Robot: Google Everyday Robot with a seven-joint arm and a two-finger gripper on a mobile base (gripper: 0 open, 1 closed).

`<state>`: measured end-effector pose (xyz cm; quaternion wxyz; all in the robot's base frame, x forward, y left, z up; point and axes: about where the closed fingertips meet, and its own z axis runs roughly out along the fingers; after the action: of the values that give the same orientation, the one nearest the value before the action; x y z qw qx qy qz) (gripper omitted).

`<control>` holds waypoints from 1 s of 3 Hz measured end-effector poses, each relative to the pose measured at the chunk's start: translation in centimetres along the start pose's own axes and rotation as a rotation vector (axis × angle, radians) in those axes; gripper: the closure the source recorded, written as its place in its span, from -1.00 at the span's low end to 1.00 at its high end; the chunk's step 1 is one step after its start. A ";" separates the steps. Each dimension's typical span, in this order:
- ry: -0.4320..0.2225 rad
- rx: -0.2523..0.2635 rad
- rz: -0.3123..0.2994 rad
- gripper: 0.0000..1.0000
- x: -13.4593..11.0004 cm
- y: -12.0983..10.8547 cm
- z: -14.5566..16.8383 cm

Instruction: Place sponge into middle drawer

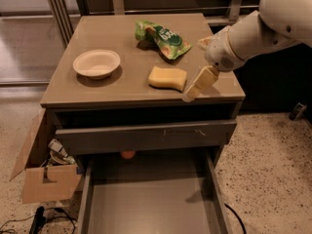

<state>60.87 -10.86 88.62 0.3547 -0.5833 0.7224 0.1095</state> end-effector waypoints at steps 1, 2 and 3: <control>0.007 -0.007 0.002 -1.00 -0.1 -0.5 2.0; 0.003 -0.026 0.020 -1.00 0.0 -0.3 4.0; 0.007 -0.039 0.039 -1.00 0.3 -0.4 5.7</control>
Offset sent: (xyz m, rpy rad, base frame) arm 0.0240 0.0333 -0.0482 0.0277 0.0685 -0.0062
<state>63.39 -7.92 84.40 0.3386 -0.5762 0.7327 0.1284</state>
